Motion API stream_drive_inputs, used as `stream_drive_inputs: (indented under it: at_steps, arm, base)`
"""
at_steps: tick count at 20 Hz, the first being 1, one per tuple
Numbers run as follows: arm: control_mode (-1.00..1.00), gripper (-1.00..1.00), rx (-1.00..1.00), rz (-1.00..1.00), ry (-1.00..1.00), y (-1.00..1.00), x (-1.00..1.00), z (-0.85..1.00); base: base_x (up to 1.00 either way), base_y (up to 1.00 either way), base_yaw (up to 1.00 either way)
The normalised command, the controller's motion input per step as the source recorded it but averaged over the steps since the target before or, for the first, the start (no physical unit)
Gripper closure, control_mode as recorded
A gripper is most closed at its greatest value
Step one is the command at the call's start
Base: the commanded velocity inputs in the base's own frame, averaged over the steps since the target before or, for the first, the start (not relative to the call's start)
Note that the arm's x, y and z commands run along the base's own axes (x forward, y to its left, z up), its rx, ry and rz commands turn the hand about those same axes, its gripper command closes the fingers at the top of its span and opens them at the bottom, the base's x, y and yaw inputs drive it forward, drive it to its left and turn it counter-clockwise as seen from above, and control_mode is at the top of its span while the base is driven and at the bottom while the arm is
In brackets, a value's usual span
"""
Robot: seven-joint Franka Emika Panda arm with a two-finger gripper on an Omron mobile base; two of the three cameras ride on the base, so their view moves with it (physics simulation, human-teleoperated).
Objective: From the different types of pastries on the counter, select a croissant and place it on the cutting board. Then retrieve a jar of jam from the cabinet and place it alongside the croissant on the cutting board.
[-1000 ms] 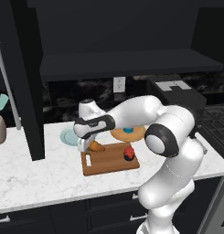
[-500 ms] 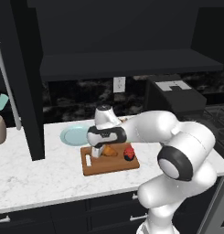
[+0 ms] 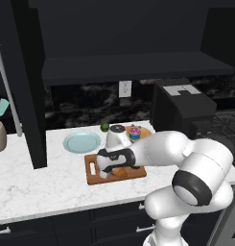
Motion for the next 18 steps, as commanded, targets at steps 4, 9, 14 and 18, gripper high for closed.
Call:
stream_drive_inputs:
  at_steps: [4,9,14,18]
  arm:
    - [-1.0,1.0,0.0,0.0,-0.06,-0.07,0.0,-0.36]
    - [-1.0,1.0,0.0,0.0,-0.12,0.0,0.0,-0.17]
    - [-1.0,1.0,0.01,0.0,-0.11,0.0,0.08,0.0]
    - [-1.0,1.0,0.06,0.0,-0.02,0.0,0.18,0.0]
  base:
    - [0.0,0.0,0.0]
    - [0.0,0.0,0.0]
    - [0.0,0.0,0.0]
    - [0.0,0.0,0.0]
